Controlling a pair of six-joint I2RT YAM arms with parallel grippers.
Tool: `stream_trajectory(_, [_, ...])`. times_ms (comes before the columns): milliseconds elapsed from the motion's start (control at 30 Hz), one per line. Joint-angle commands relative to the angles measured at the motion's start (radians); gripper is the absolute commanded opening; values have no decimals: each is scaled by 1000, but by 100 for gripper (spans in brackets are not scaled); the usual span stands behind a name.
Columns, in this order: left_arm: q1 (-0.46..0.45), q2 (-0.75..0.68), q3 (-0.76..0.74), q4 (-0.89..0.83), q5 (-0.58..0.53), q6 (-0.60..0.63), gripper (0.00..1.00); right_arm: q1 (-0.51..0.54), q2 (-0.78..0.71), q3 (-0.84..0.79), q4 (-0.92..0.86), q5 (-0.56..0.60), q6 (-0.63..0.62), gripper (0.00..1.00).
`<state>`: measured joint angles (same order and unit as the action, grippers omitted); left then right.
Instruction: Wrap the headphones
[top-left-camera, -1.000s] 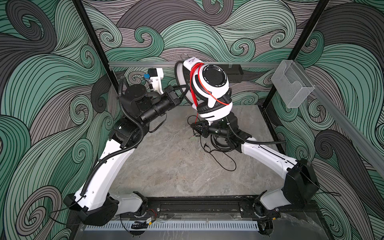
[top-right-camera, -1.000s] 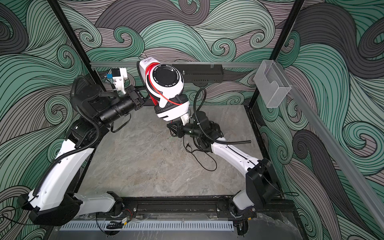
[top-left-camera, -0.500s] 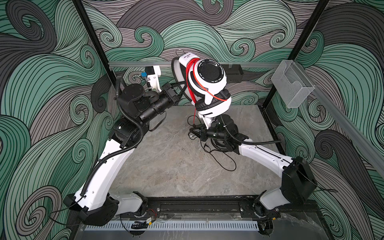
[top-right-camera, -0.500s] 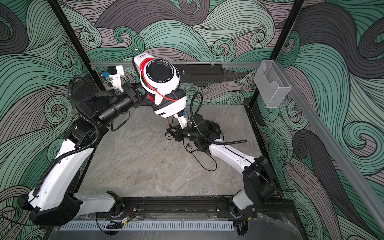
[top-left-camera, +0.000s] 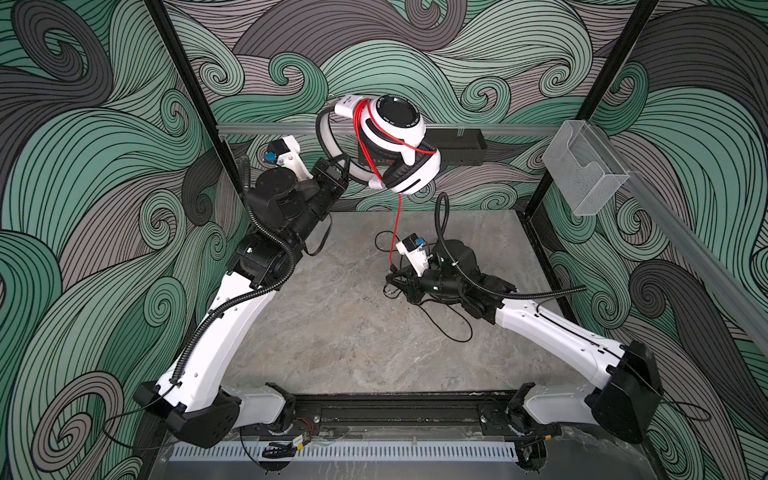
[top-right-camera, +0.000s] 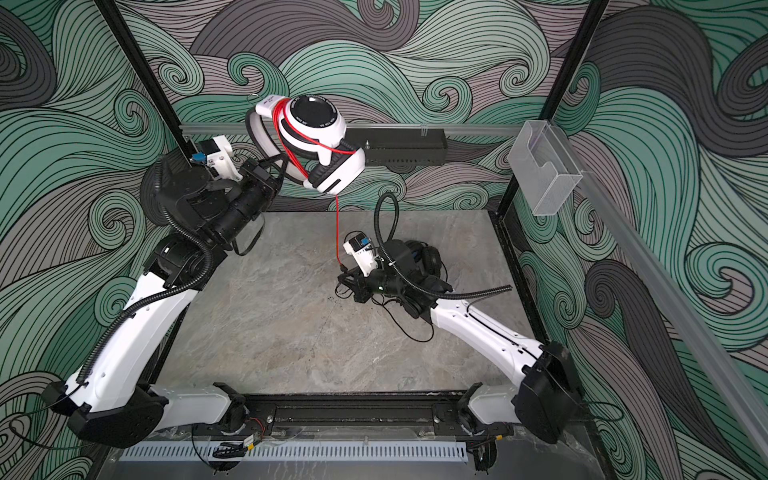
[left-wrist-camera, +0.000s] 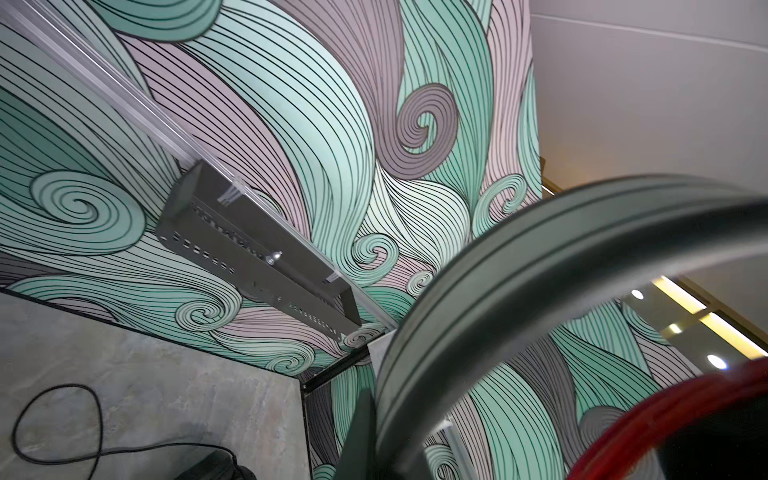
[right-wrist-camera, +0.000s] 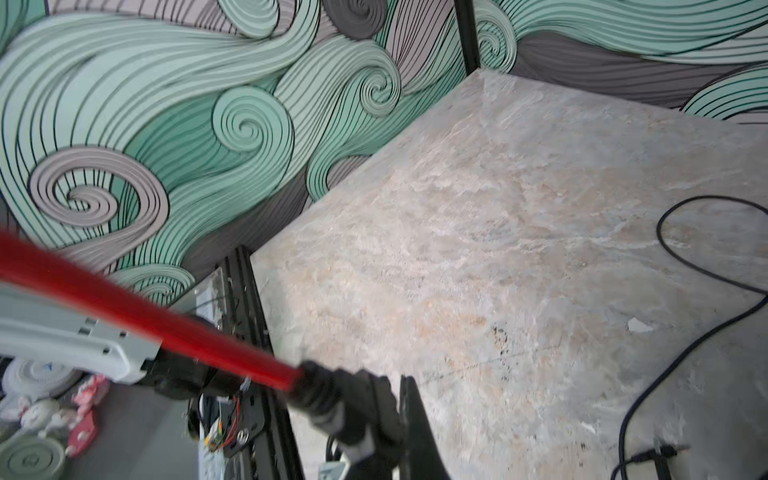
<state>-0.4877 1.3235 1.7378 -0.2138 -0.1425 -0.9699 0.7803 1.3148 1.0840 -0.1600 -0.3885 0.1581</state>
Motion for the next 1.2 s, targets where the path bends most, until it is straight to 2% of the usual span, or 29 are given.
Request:
stream_trajectory(0, [12, 46, 73, 49, -150, 8, 0, 51, -36, -3, -175, 96, -83, 0])
stream_trajectory(167, [12, 101, 114, -9, -256, 109, 0, 148, -63, 63, -337, 177, -148, 0])
stream_trajectory(300, [-4, 160, 110, -52, -391, 334, 0, 205, -65, 198, -461, 221, -190, 0])
stream_trajectory(467, [-30, 154, -44, 7, -521, 630, 0, 250, -20, 442, -638, 297, -254, 0])
stream_trajectory(600, [-52, 75, -214, 57, -538, 834, 0, 248, 24, 619, -747, 403, -340, 0])
stream_trajectory(733, [-65, -29, -377, 40, -453, 979, 0, 207, 66, 716, -788, 457, -402, 0])
stream_trajectory(867, [-66, -123, -484, -65, -291, 1017, 0, 125, 107, 755, -789, 449, -414, 0])
stream_trajectory(1033, [-66, -255, -600, -168, -175, 918, 0, 12, 149, 783, -778, 452, -410, 0])
stream_trajectory(1167, [-66, -317, -624, -231, -109, 862, 0, -76, 150, 767, -757, 439, -395, 0])
